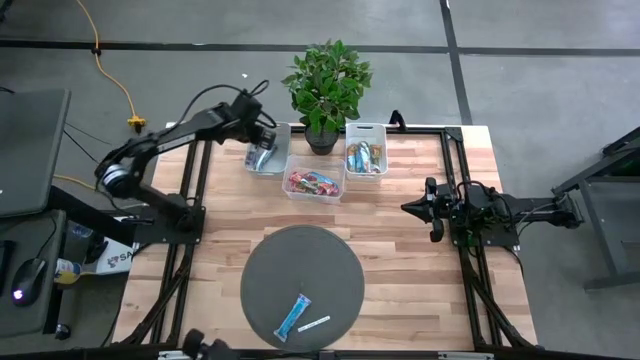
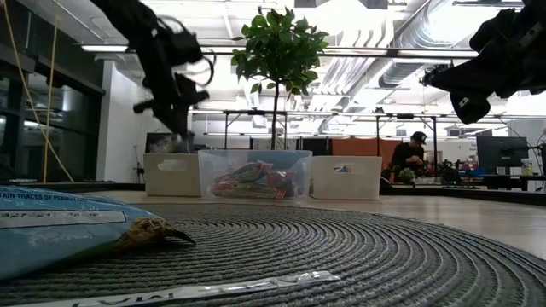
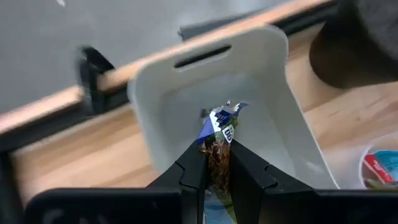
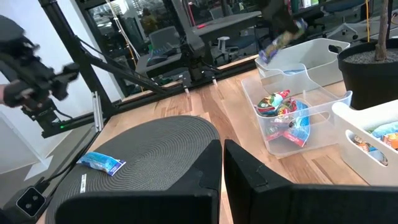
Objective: Pick and place Granola Bars by type
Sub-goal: Put the top blue granola bar into the gray bin, then put the blue granola bar into the gray bin
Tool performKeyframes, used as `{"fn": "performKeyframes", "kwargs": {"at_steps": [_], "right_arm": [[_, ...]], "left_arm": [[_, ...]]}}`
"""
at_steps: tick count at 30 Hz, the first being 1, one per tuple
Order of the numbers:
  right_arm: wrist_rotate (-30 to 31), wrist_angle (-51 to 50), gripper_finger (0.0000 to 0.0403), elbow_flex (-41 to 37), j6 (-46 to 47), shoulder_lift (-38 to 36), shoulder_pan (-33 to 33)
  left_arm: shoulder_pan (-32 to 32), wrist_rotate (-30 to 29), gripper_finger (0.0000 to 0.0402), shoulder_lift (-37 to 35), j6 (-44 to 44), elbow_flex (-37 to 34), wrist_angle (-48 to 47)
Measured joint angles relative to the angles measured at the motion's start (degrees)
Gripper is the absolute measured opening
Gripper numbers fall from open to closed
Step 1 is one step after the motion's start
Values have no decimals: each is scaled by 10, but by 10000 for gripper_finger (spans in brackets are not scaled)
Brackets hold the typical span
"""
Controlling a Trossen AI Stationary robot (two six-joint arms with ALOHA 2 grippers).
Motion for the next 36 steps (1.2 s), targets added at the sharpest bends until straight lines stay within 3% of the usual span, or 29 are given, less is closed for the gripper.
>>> {"fn": "performKeyframes", "kwargs": {"at_steps": [14, 20, 36], "right_arm": [[0, 0, 0, 0, 0, 0, 0], [0, 0, 0, 0, 0, 0, 0], [0, 0, 0, 0, 0, 0, 0]], "left_arm": [[14, 123, 48, 113, 6, 0, 67], [14, 126, 52, 116, 8, 0, 75], [14, 182, 185, 115, 8, 0, 75]]}}
